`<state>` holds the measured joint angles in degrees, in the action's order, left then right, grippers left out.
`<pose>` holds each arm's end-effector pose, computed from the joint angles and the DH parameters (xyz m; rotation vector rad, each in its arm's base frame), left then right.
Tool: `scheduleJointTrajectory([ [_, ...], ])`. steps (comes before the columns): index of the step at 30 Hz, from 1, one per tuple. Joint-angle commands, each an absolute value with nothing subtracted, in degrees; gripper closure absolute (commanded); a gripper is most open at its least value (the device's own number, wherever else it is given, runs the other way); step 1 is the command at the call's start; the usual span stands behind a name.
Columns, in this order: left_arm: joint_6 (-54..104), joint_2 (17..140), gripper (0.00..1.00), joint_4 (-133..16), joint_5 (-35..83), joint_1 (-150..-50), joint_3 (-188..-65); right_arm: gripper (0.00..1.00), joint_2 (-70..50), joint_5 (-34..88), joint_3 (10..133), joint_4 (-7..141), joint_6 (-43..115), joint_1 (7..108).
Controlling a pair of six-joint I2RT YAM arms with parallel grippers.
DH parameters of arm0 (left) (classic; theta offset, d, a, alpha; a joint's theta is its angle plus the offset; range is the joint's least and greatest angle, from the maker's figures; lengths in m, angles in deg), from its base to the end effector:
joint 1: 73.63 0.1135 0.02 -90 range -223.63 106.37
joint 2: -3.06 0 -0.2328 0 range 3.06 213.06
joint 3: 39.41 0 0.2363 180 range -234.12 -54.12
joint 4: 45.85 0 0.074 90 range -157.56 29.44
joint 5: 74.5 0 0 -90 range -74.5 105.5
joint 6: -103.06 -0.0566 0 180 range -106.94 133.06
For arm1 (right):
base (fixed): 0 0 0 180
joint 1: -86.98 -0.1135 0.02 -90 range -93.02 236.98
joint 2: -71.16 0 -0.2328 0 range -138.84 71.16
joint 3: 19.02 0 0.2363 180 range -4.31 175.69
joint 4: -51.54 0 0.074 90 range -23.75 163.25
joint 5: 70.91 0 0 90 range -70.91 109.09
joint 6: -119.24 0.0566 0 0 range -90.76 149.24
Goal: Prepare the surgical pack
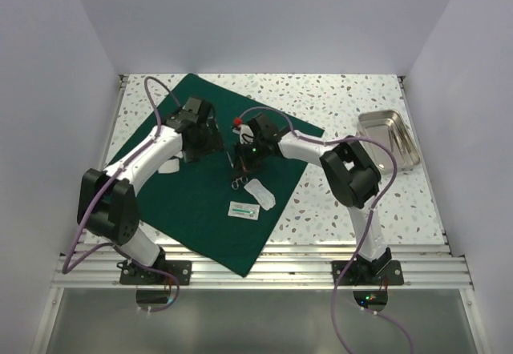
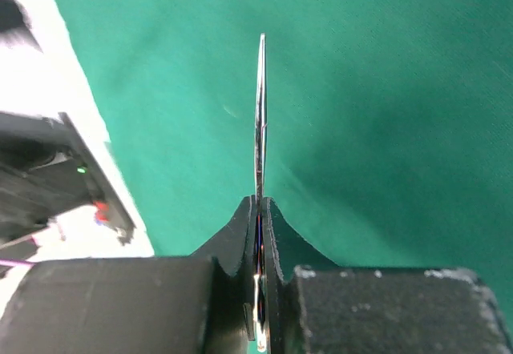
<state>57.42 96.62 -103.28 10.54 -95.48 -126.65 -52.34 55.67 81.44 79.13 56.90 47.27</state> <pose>0.3053 -0.1172 0.2029 -0.5539 2.6436 -0.2460 0.3183 0.3082 0.1228 -0.5874 2.5919 1.2496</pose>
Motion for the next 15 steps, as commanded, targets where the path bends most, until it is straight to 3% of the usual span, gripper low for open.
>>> scheduleJointTrajectory([
  [1, 54.29, 89.38, 0.18, -105.2, 2.33, -94.46, -128.21, 1.0, -44.86, 46.35, 84.63, 93.21, 48.41, 49.0],
  [5, 52.09, 86.12, 0.16, -105.3, 0.99, -94.37, -125.85, 1.0, -40.21, 32.83, 87.26, 105.06, 44.89, 51.73],
  [7, 51.21, 84.46, 0.15, -103.37, 3.35, -94.37, -122.51, 1.0, -37.21, 19.14, 89.46, 108.77, 44.27, 54.1],
  [8, 50.68, 84.01, 0.16, -102.58, 4.5, -94.37, -121.45, 1.0, -36.6, 6.21, 92.08, 113.92, 44.09, 55.15],
  [11, 50.5, 82.69, 0.18, -98.98, 9.5, -94.29, -116.19, 1.0, -35.54, -10.63, 95.61, 120.55, 42.0, 61.38],
  [15, 50.42, 81.55, 0.19, -93.89, 16.27, -94.46, -112.93, 1.0, -35.53, -19.13, 97.63, 119.08, 35.75, 73.49],
])
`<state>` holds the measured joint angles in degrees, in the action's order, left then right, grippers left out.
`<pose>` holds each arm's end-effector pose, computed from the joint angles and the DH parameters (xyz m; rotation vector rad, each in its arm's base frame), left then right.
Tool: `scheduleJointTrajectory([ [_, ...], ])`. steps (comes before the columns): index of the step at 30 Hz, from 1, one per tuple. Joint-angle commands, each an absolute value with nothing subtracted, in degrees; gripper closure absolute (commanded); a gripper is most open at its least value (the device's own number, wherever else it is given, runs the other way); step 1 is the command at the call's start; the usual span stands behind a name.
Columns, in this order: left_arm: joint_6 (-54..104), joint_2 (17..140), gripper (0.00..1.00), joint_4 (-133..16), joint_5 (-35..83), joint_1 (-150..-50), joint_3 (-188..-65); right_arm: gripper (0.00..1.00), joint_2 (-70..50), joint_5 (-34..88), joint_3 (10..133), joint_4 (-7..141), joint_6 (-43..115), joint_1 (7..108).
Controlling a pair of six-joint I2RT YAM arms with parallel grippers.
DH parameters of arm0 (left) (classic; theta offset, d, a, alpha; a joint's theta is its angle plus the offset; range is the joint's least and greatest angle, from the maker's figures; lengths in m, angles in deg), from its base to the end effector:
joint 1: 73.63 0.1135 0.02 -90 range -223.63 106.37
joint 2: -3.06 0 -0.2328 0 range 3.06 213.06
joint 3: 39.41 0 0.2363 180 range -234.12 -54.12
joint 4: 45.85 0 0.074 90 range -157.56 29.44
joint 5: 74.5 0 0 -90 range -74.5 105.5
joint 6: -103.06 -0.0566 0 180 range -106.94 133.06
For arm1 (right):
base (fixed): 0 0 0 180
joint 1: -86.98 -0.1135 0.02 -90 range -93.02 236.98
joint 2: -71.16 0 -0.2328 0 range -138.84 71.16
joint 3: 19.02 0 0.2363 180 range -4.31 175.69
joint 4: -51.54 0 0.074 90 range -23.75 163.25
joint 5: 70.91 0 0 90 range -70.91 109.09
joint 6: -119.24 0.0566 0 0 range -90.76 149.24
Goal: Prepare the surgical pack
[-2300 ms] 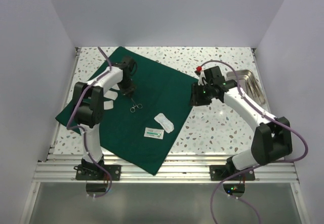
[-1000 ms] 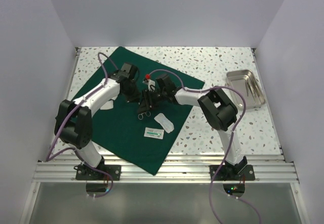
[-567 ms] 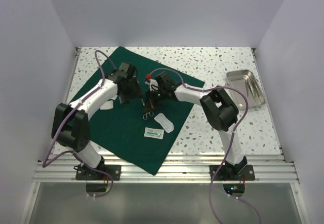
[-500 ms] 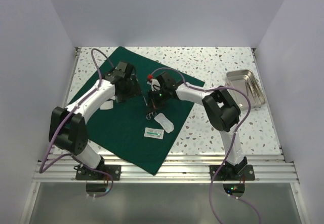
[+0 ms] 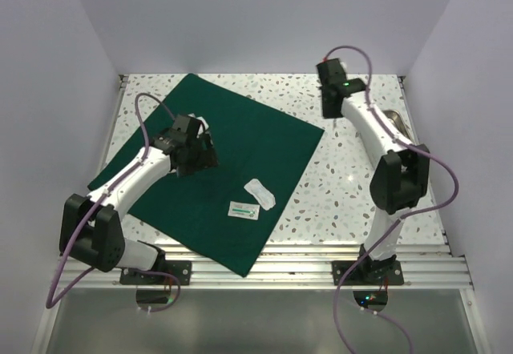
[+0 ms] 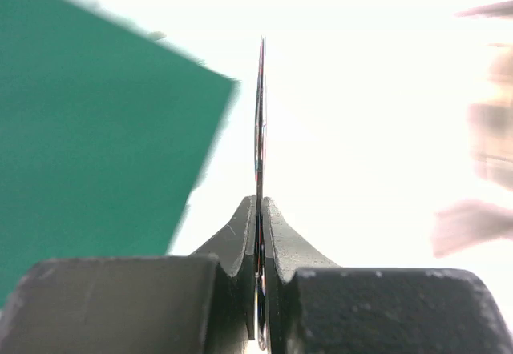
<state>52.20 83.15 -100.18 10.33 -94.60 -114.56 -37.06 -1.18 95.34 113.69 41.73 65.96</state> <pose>0.2651 -0.0962 0.2104 -0.4460 2.5835 -0.2583 0.3793 0.1247 0.2545 -0.0491 2.4727 -0.2051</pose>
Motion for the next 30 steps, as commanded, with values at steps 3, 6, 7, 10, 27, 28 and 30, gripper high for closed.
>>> scheduleJointTrajectory([
  [3, 50.15, 80.06, 0.19, -92.03, 20.14, -94.55, -111.17, 1.0, -37.82, -21.06, 98.87, 116.09, 30.13, 79.22],
  [6, 49.36, 78.48, 0.19, -91.76, 20.42, -94.55, -109.41, 1.0, -41.5, -20.03, 99.92, 113.36, 25.81, 83.98],
  [7, 49.19, 78.21, 0.19, -91.68, 20.42, -94.46, -108.97, 1.0, -44.04, -18.28, 101.23, 113.45, 25.81, 85.12],
  [10, 48.66, 77.41, 0.19, -91.94, 20.07, -94.46, -108.0, 1.0, -47.74, -15.9, 103.17, 113.1, 25.55, 88.11],
  [27, 47.16, 81.02, 0.21, -94.66, 19.98, -94.46, -111.69, 0.89, -60.32, -18.88, 105.03, 112.83, 22.65, 91.54],
  [28, 47.16, 81.1, 0.21, -94.66, 20.06, -94.37, -111.69, 0.89, -60.41, -18.88, 104.5, 112.48, 22.39, 91.63],
  [30, 47.16, 81.1, 0.21, -94.58, 20.15, -94.55, -111.69, 0.86, -60.93, -18.27, 104.06, 112.22, 22.21, 91.72],
])
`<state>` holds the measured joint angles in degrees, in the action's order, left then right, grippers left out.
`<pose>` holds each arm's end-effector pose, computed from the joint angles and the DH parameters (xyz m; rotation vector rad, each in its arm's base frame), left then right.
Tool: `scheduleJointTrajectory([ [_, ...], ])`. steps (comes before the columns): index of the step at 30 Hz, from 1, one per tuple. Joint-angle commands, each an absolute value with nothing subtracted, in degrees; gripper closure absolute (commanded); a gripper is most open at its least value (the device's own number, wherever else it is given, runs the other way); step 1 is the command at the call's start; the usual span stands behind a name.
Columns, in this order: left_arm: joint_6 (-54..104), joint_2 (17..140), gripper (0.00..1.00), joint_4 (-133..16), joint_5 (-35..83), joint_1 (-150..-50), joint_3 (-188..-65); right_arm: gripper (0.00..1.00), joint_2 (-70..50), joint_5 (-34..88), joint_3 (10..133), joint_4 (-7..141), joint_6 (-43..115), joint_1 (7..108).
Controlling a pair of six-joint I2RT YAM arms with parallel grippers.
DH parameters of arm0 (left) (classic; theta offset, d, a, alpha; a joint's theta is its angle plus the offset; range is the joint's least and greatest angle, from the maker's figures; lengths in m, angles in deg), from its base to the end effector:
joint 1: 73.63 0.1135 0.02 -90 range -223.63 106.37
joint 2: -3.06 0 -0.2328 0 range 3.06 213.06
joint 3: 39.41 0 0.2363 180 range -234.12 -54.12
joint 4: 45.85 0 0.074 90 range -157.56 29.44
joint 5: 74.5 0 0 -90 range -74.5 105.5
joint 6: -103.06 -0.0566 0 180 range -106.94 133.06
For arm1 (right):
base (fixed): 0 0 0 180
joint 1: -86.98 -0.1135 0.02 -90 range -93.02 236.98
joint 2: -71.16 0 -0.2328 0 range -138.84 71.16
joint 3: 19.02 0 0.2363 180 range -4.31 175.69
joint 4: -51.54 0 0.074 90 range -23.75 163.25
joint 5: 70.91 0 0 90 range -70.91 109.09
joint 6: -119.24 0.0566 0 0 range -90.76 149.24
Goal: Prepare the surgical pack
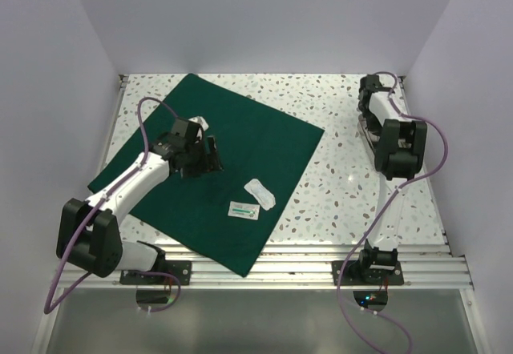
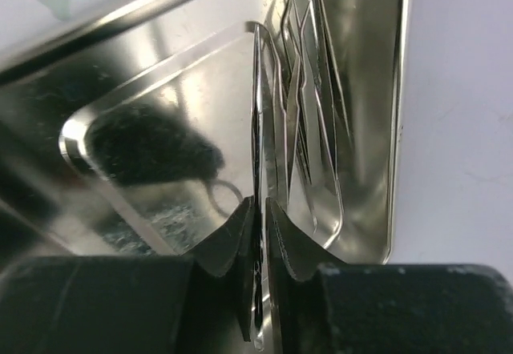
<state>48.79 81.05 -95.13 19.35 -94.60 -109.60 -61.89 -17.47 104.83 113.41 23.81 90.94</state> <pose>0.2569 -0.1025 0.1996 -0.3121 2.6131 -0.4470 0.4475 -0.0648 0.1328 0.1149 2.7226 -0.9329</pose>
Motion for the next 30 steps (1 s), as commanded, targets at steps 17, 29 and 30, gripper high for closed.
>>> scheduleJointTrajectory([
  [17, 46.46, 80.13, 0.19, -99.14, 16.47, -94.2, -111.95, 0.48, -52.88, -9.06, 106.43, 121.18, 33.1, 91.11],
  [29, 51.55, 89.36, 0.2, -108.46, 9.87, -86.92, -121.53, 0.49, -31.16, 18.98, 86.53, 116.03, 46.71, 73.46],
  [30, 52.52, 89.98, 0.2, -108.46, 10.57, -85.16, -121.36, 0.49, -29.14, 21.0, 84.04, 114.26, 47.25, 71.61],
])
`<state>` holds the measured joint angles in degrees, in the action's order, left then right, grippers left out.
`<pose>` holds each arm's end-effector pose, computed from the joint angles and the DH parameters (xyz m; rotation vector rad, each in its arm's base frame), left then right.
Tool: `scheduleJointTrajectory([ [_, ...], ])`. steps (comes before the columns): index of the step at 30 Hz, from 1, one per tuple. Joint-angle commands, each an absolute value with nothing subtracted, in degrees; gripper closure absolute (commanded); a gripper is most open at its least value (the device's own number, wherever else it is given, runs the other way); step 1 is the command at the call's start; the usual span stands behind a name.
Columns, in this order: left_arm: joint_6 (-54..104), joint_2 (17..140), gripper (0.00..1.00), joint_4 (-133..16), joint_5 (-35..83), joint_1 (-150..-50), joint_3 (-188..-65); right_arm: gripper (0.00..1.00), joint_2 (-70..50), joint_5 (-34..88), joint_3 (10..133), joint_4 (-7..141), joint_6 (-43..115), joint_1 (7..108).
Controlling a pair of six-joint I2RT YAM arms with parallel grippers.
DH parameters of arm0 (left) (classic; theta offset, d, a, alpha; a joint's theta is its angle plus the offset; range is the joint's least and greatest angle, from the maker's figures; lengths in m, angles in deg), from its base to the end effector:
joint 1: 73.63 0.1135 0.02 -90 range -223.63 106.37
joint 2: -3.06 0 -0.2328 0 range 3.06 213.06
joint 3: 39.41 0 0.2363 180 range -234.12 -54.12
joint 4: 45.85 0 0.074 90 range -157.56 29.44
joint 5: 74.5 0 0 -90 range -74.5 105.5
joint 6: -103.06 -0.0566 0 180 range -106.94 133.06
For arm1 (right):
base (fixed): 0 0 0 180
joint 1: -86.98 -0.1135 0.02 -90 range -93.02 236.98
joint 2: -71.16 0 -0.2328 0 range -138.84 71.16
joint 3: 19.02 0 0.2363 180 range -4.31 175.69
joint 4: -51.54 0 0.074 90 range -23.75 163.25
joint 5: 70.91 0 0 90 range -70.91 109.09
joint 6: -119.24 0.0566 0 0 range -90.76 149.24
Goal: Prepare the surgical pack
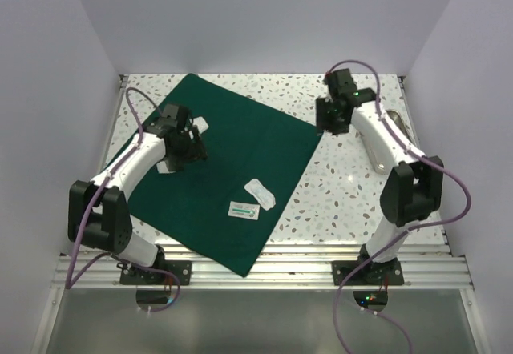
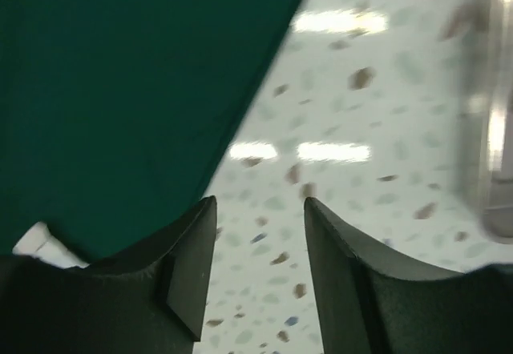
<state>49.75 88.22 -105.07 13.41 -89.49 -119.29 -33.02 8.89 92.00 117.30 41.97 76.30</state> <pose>0.2813 -0.0778 0.2059 -0.5023 2.6708 -0.2278 0.3739 0.0603 0.2563 0.1099 2.5732 -0.0798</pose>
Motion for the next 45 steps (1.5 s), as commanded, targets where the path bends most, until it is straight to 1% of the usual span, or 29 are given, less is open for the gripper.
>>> scheduleJointTrajectory([
  [1, 53.05, 91.03, 0.21, -107.42, 11.53, -81.23, -120.83, 0.49, -25.99, 25.9, 81.67, 112.41, 47.43, 68.2],
  [3, 54.11, 91.82, 0.28, -104.36, 15.22, -76.99, -118.99, 0.49, -23.16, 27.96, 76.74, 109.06, 48.57, 63.89],
  [4, 54.28, 92.44, 0.37, -103.03, 19.32, -73.75, -118.37, 0.49, -21.32, 30.49, 75.42, 108.27, 48.92, 62.99],
  [6, 56.11, 92.71, 0.42, -101.44, 20.33, -70.83, -116.88, 0.49, -19.9, 33.06, 72.51, 106.51, 49.45, 61.15],
  [8, 57.0, 92.18, 0.44, -100.12, 22.08, -67.75, -115.65, 0.49, -18.31, 34.9, 70.32, 105.8, 48.84, 60.61],
  [13, 58.59, 92.87, 0.46, -97.65, 19.81, -63.71, -115.47, 0.49, -16.73, 35.61, 68.99, 106.77, 45.5, 60.52],
  [19, 58.76, 97.01, 0.52, -93.61, 22.87, -59.57, -114.94, 0.5, -15.76, 38.25, 67.76, 105.97, 43.92, 60.52],
  [29, 59.03, 102.81, 0.53, -90.89, 24.72, -58.78, -115.73, 0.5, -17.25, 39.48, 67.58, 105.45, 43.3, 60.52],
  [33, 58.59, 105.18, 0.55, -93.33, 23.76, -58.69, -117.31, 0.5, -17.96, 38.69, 69.34, 106.68, 42.95, 60.61],
  [39, 58.59, 104.49, 0.58, -93.69, 23.49, -58.78, -117.05, 0.5, -17.69, 39.04, 68.2, 106.24, 42.6, 60.61],
  [45, 56.66, 101.15, 0.58, -94.58, 19.72, -58.78, -117.92, 0.51, -18.22, 39.3, 68.46, 105.97, 42.33, 60.61],
])
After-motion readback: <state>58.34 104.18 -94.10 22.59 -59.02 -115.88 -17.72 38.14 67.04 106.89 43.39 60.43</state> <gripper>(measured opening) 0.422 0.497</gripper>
